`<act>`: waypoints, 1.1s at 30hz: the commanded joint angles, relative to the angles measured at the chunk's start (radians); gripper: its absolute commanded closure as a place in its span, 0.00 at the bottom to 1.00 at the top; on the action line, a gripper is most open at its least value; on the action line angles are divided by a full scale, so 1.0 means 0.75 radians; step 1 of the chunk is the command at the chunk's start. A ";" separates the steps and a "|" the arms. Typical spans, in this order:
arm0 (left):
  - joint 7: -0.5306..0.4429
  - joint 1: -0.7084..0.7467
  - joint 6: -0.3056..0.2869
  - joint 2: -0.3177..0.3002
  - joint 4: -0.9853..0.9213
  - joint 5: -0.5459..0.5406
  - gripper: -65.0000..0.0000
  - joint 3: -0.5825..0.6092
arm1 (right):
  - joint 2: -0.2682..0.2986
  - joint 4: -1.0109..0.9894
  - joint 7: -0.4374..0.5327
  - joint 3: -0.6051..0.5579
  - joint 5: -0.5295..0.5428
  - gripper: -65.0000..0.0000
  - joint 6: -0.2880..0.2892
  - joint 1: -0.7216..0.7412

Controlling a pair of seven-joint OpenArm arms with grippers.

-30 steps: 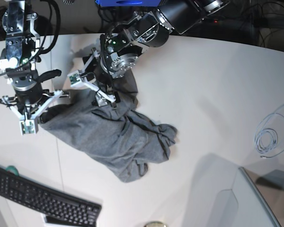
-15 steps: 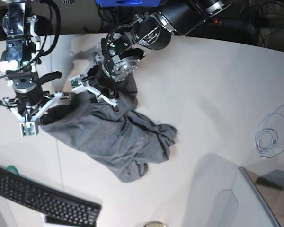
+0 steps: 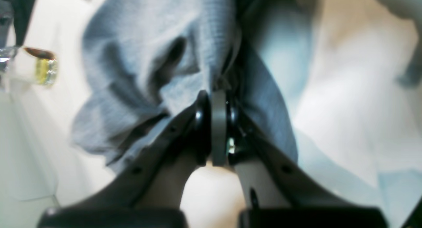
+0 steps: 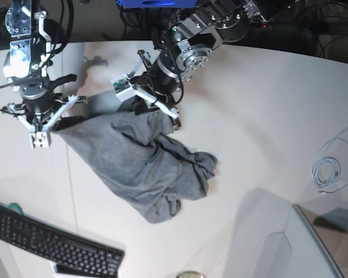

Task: Layout the t-shirt on the table in an organized manner, then fold the t-shirt properly
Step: 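Lift the shirt with the left gripper and shake it open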

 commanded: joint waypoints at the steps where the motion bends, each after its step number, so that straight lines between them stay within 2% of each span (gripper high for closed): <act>1: -0.010 -0.017 0.020 -0.002 0.054 0.028 1.00 -0.051 | 0.007 -0.006 0.032 -0.001 -0.005 1.00 -0.001 0.014; 3: -0.012 -0.039 0.020 -0.006 0.062 0.032 1.00 -0.141 | 0.013 -0.061 0.032 -0.044 -0.005 1.00 0.024 0.065; 5: -0.012 -0.127 0.020 0.002 0.024 0.022 1.00 -0.212 | 0.056 -0.124 0.032 -0.093 -0.005 1.00 0.075 0.133; 9: -0.016 -0.311 0.022 0.018 -0.161 0.022 1.00 -0.219 | 0.112 -0.255 0.012 -0.185 -0.007 1.00 0.110 0.329; 15: -0.033 -0.663 0.022 0.151 -0.559 0.022 1.00 -0.243 | 0.212 -0.501 -0.015 -0.336 -0.007 1.00 0.110 0.743; 17: -0.096 -0.784 0.022 0.194 -0.684 0.022 1.00 -0.243 | 0.228 -0.579 -0.015 -0.361 -0.007 1.00 0.112 0.874; 22: -0.168 -1.095 0.022 0.268 -0.877 0.030 1.00 -0.243 | 0.318 -0.597 -0.015 -0.453 -0.007 1.00 0.112 1.156; 28: -0.149 -1.434 0.022 0.296 -0.827 0.032 1.00 -0.282 | 0.439 -0.452 -0.021 -0.502 -0.007 1.00 0.112 1.510; 30: -0.104 -1.483 0.022 0.296 -0.737 0.032 1.00 -0.388 | 0.476 -0.396 -0.027 -0.502 -0.007 1.00 0.112 1.604; 33: -0.041 -1.477 0.020 0.311 -0.457 0.034 1.00 -0.577 | 0.556 -0.263 -0.107 -0.492 -0.007 1.00 0.112 1.680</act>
